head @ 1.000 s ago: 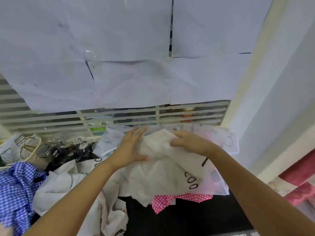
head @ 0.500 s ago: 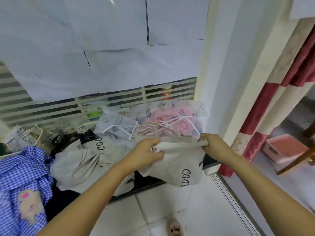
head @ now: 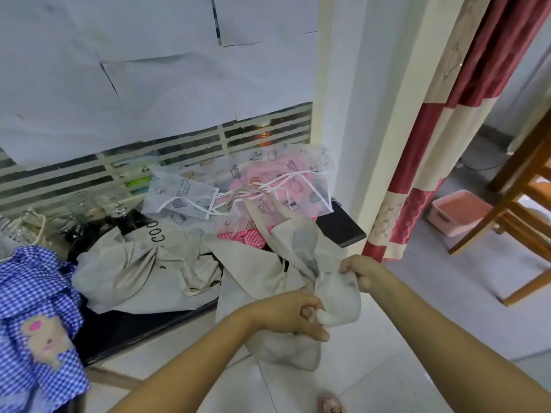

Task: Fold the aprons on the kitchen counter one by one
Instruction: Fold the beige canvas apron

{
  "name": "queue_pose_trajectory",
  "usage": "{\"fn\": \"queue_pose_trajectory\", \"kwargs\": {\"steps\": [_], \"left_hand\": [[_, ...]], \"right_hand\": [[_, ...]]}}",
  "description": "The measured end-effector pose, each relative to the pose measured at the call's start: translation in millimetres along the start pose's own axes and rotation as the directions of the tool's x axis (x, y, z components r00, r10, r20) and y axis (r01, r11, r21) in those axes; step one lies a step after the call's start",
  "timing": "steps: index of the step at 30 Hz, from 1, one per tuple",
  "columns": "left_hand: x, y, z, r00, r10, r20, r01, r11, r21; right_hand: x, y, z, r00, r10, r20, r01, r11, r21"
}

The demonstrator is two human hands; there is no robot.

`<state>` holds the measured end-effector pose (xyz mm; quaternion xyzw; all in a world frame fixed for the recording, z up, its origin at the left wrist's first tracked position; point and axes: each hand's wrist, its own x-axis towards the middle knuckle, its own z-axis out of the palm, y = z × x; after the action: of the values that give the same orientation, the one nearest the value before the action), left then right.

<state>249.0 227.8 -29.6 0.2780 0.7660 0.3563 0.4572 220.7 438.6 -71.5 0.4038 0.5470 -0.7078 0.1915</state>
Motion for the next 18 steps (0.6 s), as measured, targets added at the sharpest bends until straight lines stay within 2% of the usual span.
{"fn": "queue_pose_trajectory", "kwargs": {"steps": [1, 2, 3, 4, 5, 6, 7, 8, 10, 13, 14, 15, 16, 18], "left_hand": [[0.9, -2.1, -4.4, 0.991, -0.079, 0.106, 0.085, 0.995, -0.050], [2.6, -4.8, -10.3, 0.984, -0.126, 0.129, 0.139, 0.985, -0.099], [5.2, -7.1, -16.8, 0.988, -0.147, 0.048, 0.153, 0.975, -0.159], [8.6, -12.7, -26.2, 0.978, -0.162, -0.129, 0.133, 0.969, -0.210], [11.7, -17.9, -35.6, 0.919, -0.184, -0.349, 0.108, 0.968, -0.227], [13.7, -22.8, -45.3, 0.809, -0.189, -0.556, 0.097, 0.977, -0.191], [16.0, -27.1, -54.0, 0.697, -0.163, -0.699, 0.108, 0.987, -0.122], [17.6, -31.4, -61.3, 0.620, -0.115, -0.776, 0.136, 0.990, -0.039], [19.6, -34.9, -69.1, 0.519, -0.009, -0.855, 0.166, 0.982, 0.090], [21.8, -22.3, -76.1, 0.372, 0.058, -0.926, 0.069, 0.994, 0.090], [23.8, -16.5, -78.1, 0.358, 0.065, -0.931, 0.054, 0.994, 0.091], [24.7, -8.8, -79.5, 0.378, 0.107, -0.920, 0.068, 0.987, 0.143], [26.5, -4.2, -82.9, 0.431, 0.167, -0.887, 0.080, 0.972, 0.222], [29.8, 6.0, -88.9, 0.601, 0.251, -0.759, -0.014, 0.953, 0.304]], "right_hand": [[2.4, -4.1, 2.1, 0.999, -0.032, 0.032, 0.031, 0.999, 0.014], [0.9, -8.7, 4.3, 0.994, -0.073, 0.079, 0.072, 0.997, 0.014], [-3.8, -14.8, 5.1, 0.981, -0.122, 0.149, 0.123, 0.992, 0.000], [-14.6, -22.0, 6.4, 0.959, -0.170, 0.227, 0.181, 0.983, -0.030], [-25.4, -30.3, 5.9, 0.925, -0.209, 0.319, 0.245, 0.966, -0.080], [-36.7, -38.9, 4.4, 0.884, -0.227, 0.409, 0.304, 0.943, -0.134], [-46.0, -47.8, 0.4, 0.846, -0.240, 0.476, 0.358, 0.918, -0.173], [-53.9, -57.2, -4.7, 0.809, -0.226, 0.543, 0.389, 0.898, -0.206], [-62.9, -75.2, -16.1, 0.777, -0.197, 0.598, 0.408, 0.881, -0.240], [-81.9, -97.4, -31.9, 0.751, -0.166, 0.639, 0.436, 0.852, -0.291], [-88.9, -101.6, -35.4, 0.745, -0.148, 0.650, 0.432, 0.849, -0.303], [-97.4, -104.3, -38.7, 0.741, -0.147, 0.656, 0.435, 0.849, -0.301], [-103.0, -106.2, -41.7, 0.733, -0.156, 0.663, 0.447, 0.844, -0.296], [-106.8, -113.1, -52.0, 0.736, -0.199, 0.647, 0.474, 0.834, -0.283]]}}
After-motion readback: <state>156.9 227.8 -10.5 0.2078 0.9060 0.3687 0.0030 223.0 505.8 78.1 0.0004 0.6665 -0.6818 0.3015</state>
